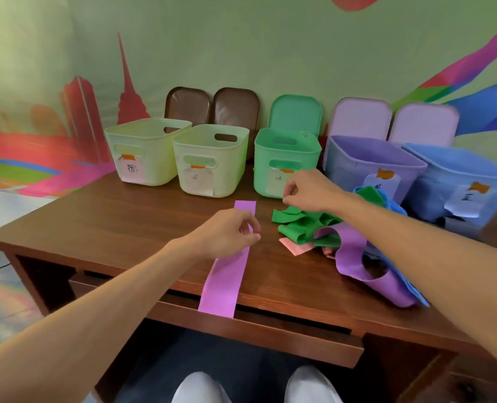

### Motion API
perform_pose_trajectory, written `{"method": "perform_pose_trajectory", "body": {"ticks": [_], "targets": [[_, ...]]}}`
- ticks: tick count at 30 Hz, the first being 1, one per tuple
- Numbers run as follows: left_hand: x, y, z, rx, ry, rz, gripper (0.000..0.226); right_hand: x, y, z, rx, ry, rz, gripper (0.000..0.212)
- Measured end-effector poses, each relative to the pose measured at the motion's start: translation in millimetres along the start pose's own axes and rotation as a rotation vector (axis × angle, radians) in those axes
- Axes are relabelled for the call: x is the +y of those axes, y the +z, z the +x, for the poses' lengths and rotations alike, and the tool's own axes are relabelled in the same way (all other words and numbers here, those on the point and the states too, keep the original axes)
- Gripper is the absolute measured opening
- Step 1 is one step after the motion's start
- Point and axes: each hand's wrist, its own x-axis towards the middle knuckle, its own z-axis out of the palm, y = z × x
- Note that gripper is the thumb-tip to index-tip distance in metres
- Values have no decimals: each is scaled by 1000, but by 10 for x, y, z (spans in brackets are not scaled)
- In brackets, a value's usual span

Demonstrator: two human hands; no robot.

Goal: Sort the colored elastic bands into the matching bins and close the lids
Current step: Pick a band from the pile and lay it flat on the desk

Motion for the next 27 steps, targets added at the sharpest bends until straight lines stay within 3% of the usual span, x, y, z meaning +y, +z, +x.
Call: {"method": "perform_pose_trajectory", "body": {"ticks": [6,12,16,21,24,27], "targets": [[213,249,196,-27,-17,-56,24,375,-196,-336,55,18,19,16],[316,460,492,62,-47,-117,18,782,-307,-435,126,14,44,15],[499,591,646,68,-15,-134,21,946,-323,-450,98,14,57,17],[644,676,818,21,-195,-99,50,998,-312,-508,-66,61,130,26],[700,679,844,17,-236,-20,46,950,-298,-577,-160,68,119,35],[747,672,819,4,-243,-84,32,907,-256,-623,-134,28,44,45]]}}
